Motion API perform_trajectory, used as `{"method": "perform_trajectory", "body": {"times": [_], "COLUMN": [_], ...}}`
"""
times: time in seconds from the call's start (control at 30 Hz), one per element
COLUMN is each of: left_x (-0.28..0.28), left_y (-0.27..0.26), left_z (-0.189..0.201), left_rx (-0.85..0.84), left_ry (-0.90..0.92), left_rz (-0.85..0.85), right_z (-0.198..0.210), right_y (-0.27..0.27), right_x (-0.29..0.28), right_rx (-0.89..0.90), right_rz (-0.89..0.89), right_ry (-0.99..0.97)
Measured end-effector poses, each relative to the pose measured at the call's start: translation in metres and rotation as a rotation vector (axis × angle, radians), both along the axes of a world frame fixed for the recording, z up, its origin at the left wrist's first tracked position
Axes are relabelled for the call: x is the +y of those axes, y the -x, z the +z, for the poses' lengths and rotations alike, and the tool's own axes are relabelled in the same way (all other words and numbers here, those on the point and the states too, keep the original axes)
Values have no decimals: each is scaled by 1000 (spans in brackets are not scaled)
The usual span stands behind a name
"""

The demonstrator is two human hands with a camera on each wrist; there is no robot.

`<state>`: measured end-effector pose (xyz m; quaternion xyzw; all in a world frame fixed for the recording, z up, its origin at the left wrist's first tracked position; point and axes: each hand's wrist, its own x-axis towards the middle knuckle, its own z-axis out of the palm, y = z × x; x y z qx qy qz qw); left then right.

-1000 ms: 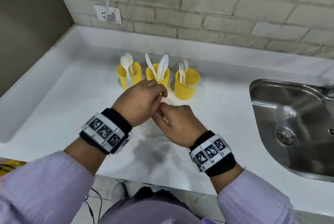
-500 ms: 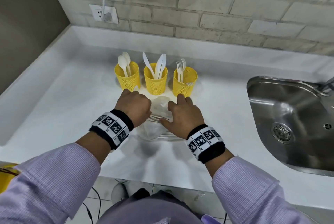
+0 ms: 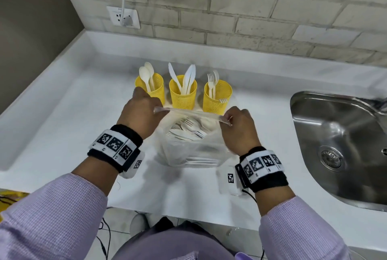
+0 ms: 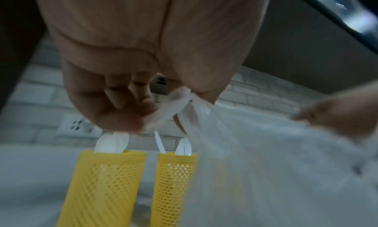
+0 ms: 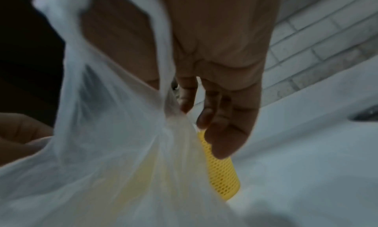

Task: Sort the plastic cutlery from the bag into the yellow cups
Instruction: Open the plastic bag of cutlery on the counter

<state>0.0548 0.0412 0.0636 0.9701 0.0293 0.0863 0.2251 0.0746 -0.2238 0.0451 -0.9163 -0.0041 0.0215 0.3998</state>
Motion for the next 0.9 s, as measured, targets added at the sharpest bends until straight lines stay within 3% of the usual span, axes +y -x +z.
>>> {"method": "perform_trajectory", "body": {"times": [0.07,0.13,0.23,0.33,0.4,0.53,0.7,0.77,0.83,0.9], "left_x": [2,-3,-6,0,4,4,-15,-15,-11,-7], "left_y": [1,6,11,9,5,3,12,13,13,17], "left_z": [-4,-3,-2,-12,-23,-41,-40,-40,-41,-38], "left_rx": [55,169,280,348,386,443,506,482,467,421], "left_ry": [315,806,1351,1676,1828,2092,2016,1826,1372,731], "left_rz": [52,143,164,149,330,487,489,513,452,327], "right_z": [1,4,9,6,-8,-39,-58,-47,-35,-27], "right_y": [1,3,8,11,6,-2,-1,1,0,2], "right_x": [-5,-8,-10,-14,-19,-18,-3,-5,-10,-12], "right_rx": [29,72,232,439,534,663,747,725,691,532], "right_rz": [-1,-23,-141,-173,-176,-394,-548,-568,-510,-389], "right_ry": [41,-79,-704,-1176,-1434,-1647,-1667,-1591,-1440,-957]}}
